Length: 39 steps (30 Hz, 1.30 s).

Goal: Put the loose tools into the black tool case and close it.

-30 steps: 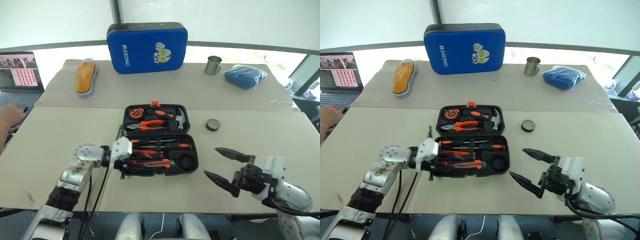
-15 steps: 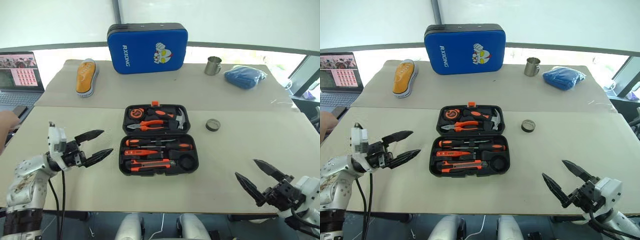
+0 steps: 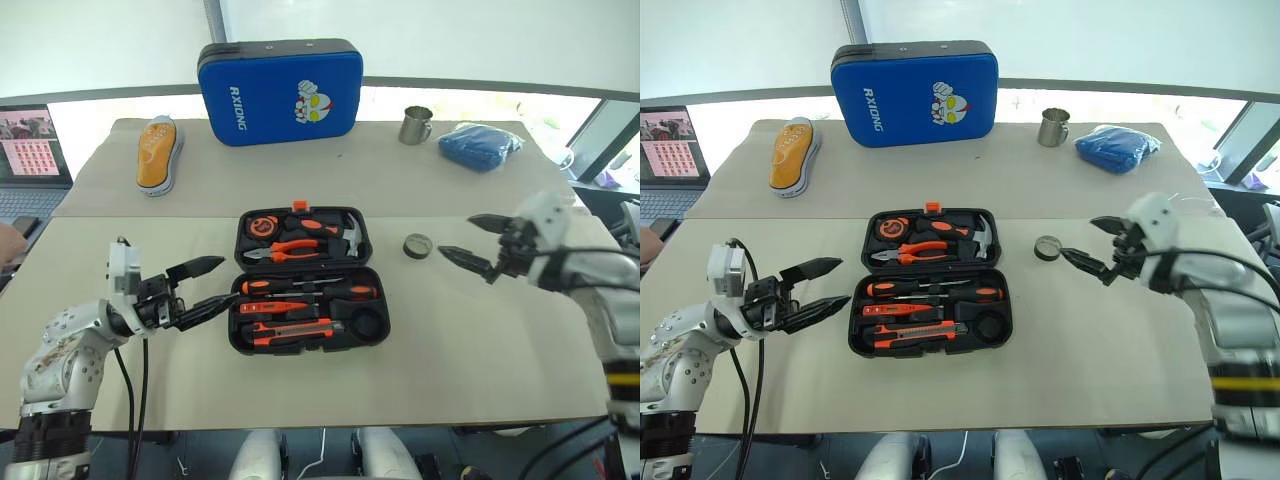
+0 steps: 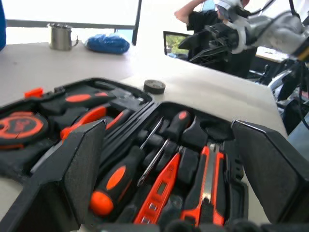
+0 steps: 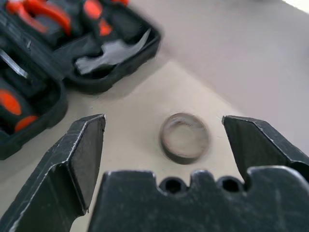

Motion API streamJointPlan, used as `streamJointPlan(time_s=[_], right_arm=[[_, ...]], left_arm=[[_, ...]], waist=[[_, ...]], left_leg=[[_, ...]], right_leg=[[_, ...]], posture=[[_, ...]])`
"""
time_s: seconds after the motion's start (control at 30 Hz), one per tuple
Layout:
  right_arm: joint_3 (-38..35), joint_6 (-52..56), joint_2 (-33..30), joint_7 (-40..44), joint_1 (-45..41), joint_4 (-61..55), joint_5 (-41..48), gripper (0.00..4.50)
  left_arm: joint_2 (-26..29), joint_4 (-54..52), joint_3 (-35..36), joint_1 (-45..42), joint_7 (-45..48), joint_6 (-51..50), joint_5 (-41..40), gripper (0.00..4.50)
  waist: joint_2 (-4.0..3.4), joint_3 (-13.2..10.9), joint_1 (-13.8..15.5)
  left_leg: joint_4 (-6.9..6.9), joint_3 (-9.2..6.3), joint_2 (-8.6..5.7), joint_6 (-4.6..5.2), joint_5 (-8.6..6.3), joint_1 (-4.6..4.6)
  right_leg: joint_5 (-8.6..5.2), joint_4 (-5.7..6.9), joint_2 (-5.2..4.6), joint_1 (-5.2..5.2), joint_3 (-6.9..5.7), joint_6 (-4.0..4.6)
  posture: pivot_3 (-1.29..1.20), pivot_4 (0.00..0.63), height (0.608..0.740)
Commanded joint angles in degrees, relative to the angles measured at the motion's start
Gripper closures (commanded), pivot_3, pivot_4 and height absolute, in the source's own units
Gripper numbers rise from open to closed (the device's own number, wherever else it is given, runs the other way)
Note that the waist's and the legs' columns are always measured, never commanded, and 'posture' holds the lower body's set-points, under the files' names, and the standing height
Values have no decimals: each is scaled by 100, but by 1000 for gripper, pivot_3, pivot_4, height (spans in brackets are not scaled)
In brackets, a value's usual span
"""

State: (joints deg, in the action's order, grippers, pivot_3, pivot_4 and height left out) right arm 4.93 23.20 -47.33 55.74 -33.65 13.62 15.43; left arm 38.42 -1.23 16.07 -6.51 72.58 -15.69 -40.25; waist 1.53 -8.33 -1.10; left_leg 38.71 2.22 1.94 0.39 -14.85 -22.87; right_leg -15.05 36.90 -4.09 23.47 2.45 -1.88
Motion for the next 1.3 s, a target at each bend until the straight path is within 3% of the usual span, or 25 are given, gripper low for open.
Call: streamJointPlan(time_s=[0.03,0.17,0.27,0.4,0.63,0.73,0.87,0.97,1.03,1.3], right_arm=[[714,-395,97,398,-778,945,-864,0],[1008,-625,491,571,-1387,1842,-1212,0],[1145,-947,642,627,-1696,2479,-1537,744],[1282,-827,860,700,-2224,3303,-1867,2201],[954,-1072,907,1174,-2447,3376,-1695,4459],[706,-1211,751,2205,-2271,2490,-1113,4459],[607,282,435,3149,-1535,-1,6,4459],[824,1521,199,2961,-664,-2028,581,4459],[851,1992,252,2620,-293,-2700,769,4459],[1274,1756,128,1720,347,-2735,46,4459]], left_arm=[[-36,-134,-14,-2,31,279,138,29],[-59,-146,-18,36,-11,568,330,29],[-63,-155,3,79,-24,681,358,0],[39,-186,-23,174,104,798,448,0],[152,-132,-63,275,450,1155,553,0],[241,-21,-99,358,776,1452,670,0],[338,103,-101,455,1158,1793,721,0],[382,206,-90,567,1299,1932,753,0],[364,274,-92,583,1292,1973,769,0],[279,240,-94,641,1120,1985,794,0]], waist=[[0,0,28],[1,0,37],[0,-1,46],[-1,-2,16],[-2,-2,7],[-7,-5,7],[-15,-10,26],[-14,-10,41],[-14,-10,44],[-12,-11,38]], left_leg=[[7,0,-3,0,0,-19],[23,3,-15,-1,1,-68],[23,3,-14,-1,1,-68],[22,5,-13,-1,1,-65],[20,5,-12,-1,1,-63],[20,6,-12,-1,1,-63],[19,2,-3,-1,1,-63],[18,-9,0,1,0,-64],[22,-16,-1,1,0,-64],[40,-11,-12,0,2,-57]], right_leg=[[1,4,-7,18,1,-2],[9,14,-26,71,4,-15],[9,13,-29,69,2,-16],[10,14,-26,70,3,-15],[10,19,-25,71,3,-14],[10,18,-26,72,3,-14],[10,22,-24,71,-1,-14],[10,23,-25,68,-8,-14],[10,22,-27,65,-11,-14],[12,24,-25,56,-8,-16]], posture=[[0,150,740],[0,150,740],[0,150,740],[0,150,740],[0,150,740],[0,150,740],[0,150,740],[0,150,740],[0,150,740],[0,150,740]])
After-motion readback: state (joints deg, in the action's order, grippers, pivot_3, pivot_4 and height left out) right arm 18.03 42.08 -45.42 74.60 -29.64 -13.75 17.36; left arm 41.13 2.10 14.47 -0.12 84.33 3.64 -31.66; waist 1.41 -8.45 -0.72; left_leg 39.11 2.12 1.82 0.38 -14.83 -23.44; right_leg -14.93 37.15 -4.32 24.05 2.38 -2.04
